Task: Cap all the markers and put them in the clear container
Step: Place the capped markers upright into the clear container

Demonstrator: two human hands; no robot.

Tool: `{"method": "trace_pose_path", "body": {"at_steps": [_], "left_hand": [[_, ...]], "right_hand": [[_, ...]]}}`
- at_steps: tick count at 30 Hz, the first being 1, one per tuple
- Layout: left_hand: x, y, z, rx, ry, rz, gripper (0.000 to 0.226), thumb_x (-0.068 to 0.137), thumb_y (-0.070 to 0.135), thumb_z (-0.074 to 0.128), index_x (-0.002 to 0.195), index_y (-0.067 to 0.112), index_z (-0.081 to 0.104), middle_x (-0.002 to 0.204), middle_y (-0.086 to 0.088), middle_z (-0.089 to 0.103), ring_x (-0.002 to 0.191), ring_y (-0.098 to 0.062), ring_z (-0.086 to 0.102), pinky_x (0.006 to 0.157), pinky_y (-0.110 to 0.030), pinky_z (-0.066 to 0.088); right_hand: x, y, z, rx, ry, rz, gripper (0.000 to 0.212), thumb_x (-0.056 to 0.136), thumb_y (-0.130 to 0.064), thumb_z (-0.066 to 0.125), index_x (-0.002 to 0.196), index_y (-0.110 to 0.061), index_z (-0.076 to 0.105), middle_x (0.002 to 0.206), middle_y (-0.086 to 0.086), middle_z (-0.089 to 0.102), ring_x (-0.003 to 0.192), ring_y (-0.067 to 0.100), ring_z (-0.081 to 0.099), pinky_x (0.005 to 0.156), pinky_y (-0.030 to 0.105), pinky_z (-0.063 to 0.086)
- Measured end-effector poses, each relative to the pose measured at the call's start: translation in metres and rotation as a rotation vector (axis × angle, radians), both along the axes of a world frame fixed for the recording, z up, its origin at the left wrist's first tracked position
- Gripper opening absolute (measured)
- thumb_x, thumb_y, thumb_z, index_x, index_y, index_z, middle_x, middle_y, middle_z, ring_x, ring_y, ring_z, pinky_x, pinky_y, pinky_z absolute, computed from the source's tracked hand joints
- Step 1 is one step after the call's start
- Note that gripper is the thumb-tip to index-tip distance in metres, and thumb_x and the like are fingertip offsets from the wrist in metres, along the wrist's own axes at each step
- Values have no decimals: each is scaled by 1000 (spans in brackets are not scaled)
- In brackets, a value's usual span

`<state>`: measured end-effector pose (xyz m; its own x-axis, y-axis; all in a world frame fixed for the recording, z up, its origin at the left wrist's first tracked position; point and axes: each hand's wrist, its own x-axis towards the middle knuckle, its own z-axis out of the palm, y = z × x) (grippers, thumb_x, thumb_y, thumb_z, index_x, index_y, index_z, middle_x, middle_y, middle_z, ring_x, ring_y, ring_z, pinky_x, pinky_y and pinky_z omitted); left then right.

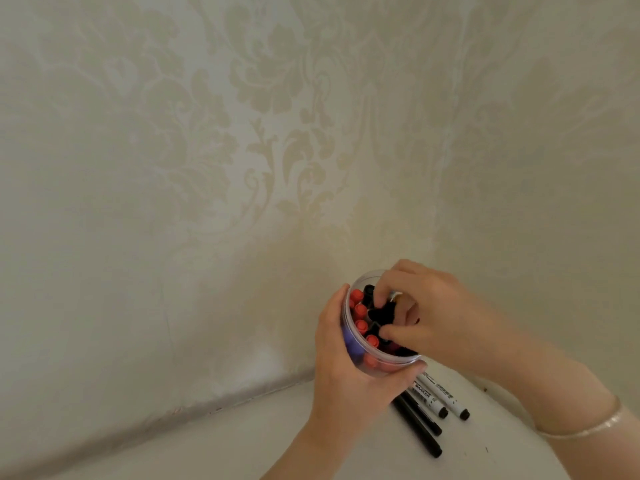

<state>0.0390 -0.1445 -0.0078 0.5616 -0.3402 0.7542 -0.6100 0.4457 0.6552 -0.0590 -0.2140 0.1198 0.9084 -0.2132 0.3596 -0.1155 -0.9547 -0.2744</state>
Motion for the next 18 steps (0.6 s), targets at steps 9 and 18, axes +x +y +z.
{"method": "trace_pose_path", "body": {"at_steps": [9,18], "left_hand": [[2,-4,-4,-32,53,-62,111,49,5,95,141,21,36,138,-11,45,126,-25,53,96,-35,52],[7,-6,-9,35,-67,-10,112,49,9,97,141,4,34,138,-15,46,126,-27,53,98,-38,51]], "right_hand": [[-2,15,-1,-583,220,-209,14,90,-36,45,82,-24,45,82,-4,50,75,25,42,65,28,29],[2,13,-2,-656,290,-154,22,89,-27,43,102,-24,61,64,-5,34,73,23,41,54,24,22]]}}
